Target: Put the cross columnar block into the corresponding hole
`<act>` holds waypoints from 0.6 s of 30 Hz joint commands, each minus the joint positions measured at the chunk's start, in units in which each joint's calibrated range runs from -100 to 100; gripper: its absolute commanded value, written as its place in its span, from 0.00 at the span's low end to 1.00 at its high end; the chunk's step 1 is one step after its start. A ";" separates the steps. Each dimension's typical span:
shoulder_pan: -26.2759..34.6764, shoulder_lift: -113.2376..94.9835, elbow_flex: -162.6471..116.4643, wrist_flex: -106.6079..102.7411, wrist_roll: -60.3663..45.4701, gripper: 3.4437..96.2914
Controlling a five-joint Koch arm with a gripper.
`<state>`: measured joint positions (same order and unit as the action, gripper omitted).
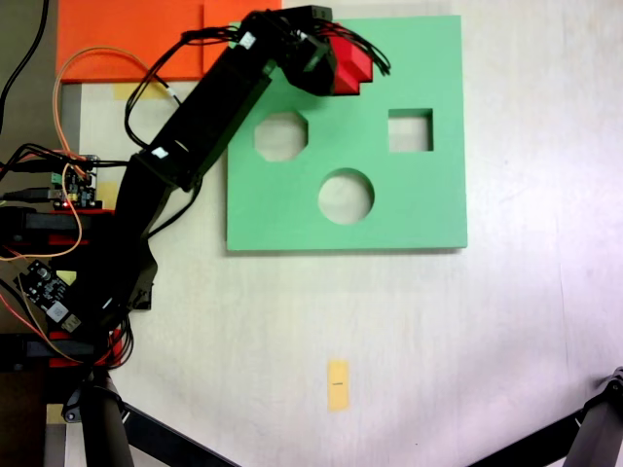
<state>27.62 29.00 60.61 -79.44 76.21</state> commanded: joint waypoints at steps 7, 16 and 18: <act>-0.83 5.91 3.20 14.59 0.63 0.53; -1.03 7.31 3.20 16.80 0.59 0.71; -0.93 7.31 3.30 17.67 0.59 0.84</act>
<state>26.50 37.07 61.59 -69.07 76.31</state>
